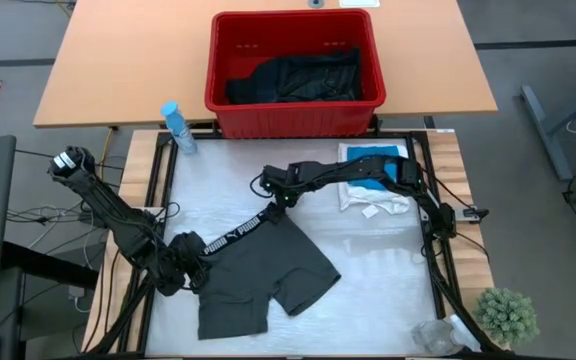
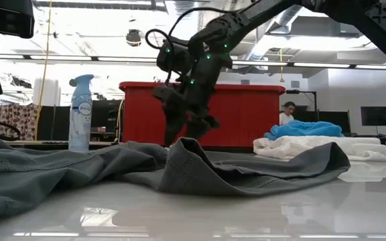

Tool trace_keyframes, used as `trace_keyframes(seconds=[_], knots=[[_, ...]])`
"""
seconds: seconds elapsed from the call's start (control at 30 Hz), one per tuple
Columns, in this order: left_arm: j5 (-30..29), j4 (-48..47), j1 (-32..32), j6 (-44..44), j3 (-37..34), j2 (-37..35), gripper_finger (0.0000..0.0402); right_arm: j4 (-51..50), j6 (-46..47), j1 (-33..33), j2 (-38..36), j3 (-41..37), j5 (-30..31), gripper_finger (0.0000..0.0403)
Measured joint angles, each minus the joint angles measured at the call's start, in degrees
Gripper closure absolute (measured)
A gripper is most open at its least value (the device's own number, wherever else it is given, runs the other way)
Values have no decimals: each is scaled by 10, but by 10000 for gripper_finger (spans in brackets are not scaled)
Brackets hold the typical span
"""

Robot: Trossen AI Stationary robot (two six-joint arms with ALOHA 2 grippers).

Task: Fold laundry
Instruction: Fold the gray boxers

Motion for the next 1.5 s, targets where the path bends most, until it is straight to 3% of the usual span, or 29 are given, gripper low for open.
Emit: trace_keyframes(seconds=[0.2, 0.27, 0.43, 0.47, 0.57, 0.9, 1.13, 1.27, 1.37, 1.5], knots=[[-5, 0, 0, 1, 0, 0, 401, 21, 11, 5, -1, -25, 1, 177], [-11, -1, 0, 1, 0, 0, 401, 22, 9, 6, -1, -25, 2, 215], [-13, -2, 0, 8, 0, 0, 401, 25, 7, 4, -1, -25, 17, 364], [-13, -2, 0, 11, 0, 0, 401, 24, 7, 2, -1, -25, 17, 378], [-13, -2, 0, 11, 0, 0, 401, 2, 26, -6, -1, -25, 23, 377], [-32, -3, 0, 2, -5, 1, 401, -91, 23, -32, -24, -25, 123, 380], [-92, -3, 1, -37, -34, 29, 401, -126, 14, -42, -59, -25, 144, 380], [-167, 8, 1, -21, -43, 63, 401, -127, 13, -41, -63, -25, 144, 380], [-184, 66, 5, 2, -52, 98, 401, -127, 13, -41, -63, -25, 143, 380], [-120, 186, 7, 25, -71, 167, 401, -122, 13, -41, -63, -25, 144, 380]])
